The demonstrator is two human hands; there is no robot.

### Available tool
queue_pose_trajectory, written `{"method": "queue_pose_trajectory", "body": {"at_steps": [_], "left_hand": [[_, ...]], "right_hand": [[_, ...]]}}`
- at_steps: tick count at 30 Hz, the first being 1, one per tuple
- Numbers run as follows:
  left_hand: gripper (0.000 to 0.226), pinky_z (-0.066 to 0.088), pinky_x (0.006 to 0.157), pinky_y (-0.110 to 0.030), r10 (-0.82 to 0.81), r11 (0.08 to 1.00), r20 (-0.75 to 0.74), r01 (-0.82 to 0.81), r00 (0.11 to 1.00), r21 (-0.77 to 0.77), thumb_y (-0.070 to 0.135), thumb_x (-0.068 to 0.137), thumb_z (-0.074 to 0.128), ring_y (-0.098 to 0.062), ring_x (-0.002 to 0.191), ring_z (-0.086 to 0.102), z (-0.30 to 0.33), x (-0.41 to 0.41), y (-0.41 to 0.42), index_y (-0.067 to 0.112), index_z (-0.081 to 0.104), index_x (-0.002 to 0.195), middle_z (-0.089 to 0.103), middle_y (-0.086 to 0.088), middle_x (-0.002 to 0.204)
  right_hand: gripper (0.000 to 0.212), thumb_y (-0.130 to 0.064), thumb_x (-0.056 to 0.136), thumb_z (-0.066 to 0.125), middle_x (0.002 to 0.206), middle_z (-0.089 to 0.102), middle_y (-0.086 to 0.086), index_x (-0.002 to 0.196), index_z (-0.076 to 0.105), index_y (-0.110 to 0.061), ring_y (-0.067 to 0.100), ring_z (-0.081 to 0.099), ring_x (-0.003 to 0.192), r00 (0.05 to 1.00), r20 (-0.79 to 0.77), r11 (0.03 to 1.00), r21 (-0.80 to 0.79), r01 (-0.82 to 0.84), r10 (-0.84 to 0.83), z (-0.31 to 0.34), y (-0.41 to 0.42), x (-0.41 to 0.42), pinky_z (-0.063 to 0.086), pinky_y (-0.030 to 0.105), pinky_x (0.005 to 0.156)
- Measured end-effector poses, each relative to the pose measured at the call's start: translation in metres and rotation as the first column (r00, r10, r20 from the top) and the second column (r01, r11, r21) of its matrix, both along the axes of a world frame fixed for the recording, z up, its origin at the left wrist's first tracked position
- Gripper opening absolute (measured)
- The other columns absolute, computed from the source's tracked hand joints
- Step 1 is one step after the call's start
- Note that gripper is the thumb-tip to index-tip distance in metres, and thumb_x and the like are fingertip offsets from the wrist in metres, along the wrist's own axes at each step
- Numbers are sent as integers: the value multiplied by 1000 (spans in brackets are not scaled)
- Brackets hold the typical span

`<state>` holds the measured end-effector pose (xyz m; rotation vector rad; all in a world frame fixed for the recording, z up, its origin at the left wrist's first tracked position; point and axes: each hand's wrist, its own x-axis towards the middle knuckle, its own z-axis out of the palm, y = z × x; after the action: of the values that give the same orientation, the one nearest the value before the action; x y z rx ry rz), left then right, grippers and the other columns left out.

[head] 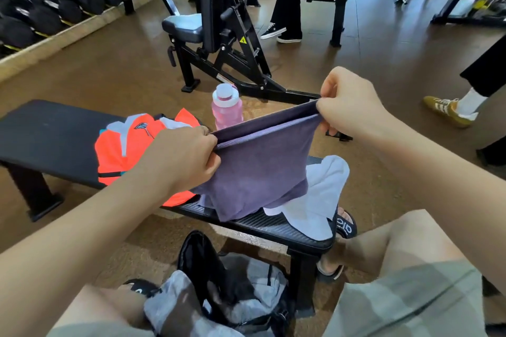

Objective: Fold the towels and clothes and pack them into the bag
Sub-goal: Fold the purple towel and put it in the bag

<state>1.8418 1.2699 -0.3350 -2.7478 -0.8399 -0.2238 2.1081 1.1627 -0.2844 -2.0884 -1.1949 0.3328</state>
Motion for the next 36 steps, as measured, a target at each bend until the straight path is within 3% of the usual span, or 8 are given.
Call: {"method": "queue_pose_trajectory", "body": {"at_steps": [4, 12, 17, 20, 22, 25, 30, 36], "left_hand": [[21, 19, 44, -20, -40, 999, -44, 39, 998, -12, 25, 71, 47, -30, 45, 47, 1, 1, 1, 11, 49, 55, 32, 1, 62], [22, 24, 40, -24, -17, 999, -115, 12, 993, -49, 0, 60, 75, -32, 43, 49, -3, 1, 9, 5, 53, 59, 48, -12, 66], [32, 35, 57, -34, 52, 988, 43, -45, 998, -145, 33, 84, 31, -24, 70, 47, -10, 3, 5, 14, 52, 71, 42, 0, 78], [39, 29, 48, -30, -40, 996, 95, 48, 995, -78, 33, 86, 28, -27, 59, 46, -13, 0, 6, 11, 55, 69, 38, 1, 72], [32, 21, 42, -26, -134, 991, 1, 134, 991, -19, 26, 84, 36, -31, 49, 48, -12, -4, 4, 8, 53, 65, 41, -5, 69], [17, 16, 43, -28, -211, 977, -131, 209, 969, -30, 15, 83, 48, -30, 49, 47, -15, -10, 2, 9, 54, 69, 47, -10, 72], [32, 35, 39, -35, -63, 988, 96, 75, 993, -135, 28, 89, 35, -33, 57, 49, -26, -20, 8, 9, 53, 71, 47, -7, 77], [26, 43, 43, -42, 43, 994, 202, -21, 978, -107, 28, 87, 34, -35, 60, 51, -23, -24, 10, 13, 43, 67, 47, -6, 71]], "right_hand": [[36, 6, 76, 34, 73, 74, 14, 92, 63, -9, 19, 73, 53, 997, -73, 998, -50, -22, 19, -1, 0, 4, 61, 28, 58], [9, -12, 84, 58, 63, 74, 2, 74, 57, -14, 5, 72, 61, 998, -19, 997, -54, -55, 54, -13, -4, 2, 46, 17, 57], [18, -12, 90, 55, 67, 66, 6, 74, 46, -12, -3, 62, 45, 999, 38, 997, 68, -27, 24, -24, -2, 0, 40, 11, 48], [18, -9, 91, 51, 62, 61, 6, 75, 46, -10, -4, 59, 46, 999, 49, 988, 153, 9, -17, -24, -3, -2, 38, 11, 47], [15, -9, 92, 50, 68, 59, 8, 78, 47, -5, 0, 64, 48, 999, 16, 981, 190, 33, -37, -22, -4, -1, 45, 16, 49], [10, -7, 92, 49, 70, 62, 9, 85, 50, 0, 10, 70, 52, 997, -45, 979, 191, 69, -61, -22, -6, 3, 58, 39, 61], [10, -6, 93, 46, 67, 69, 11, 83, 47, -10, 7, 70, 51, 992, -90, 977, 189, 104, -88, -24, -7, 8, 43, 11, 46], [7, -3, 87, 46, 66, 72, 14, 84, 48, -8, 10, 71, 53, 987, -138, 981, 162, 105, -83, -27, -6, 10, 49, 17, 52]]}}
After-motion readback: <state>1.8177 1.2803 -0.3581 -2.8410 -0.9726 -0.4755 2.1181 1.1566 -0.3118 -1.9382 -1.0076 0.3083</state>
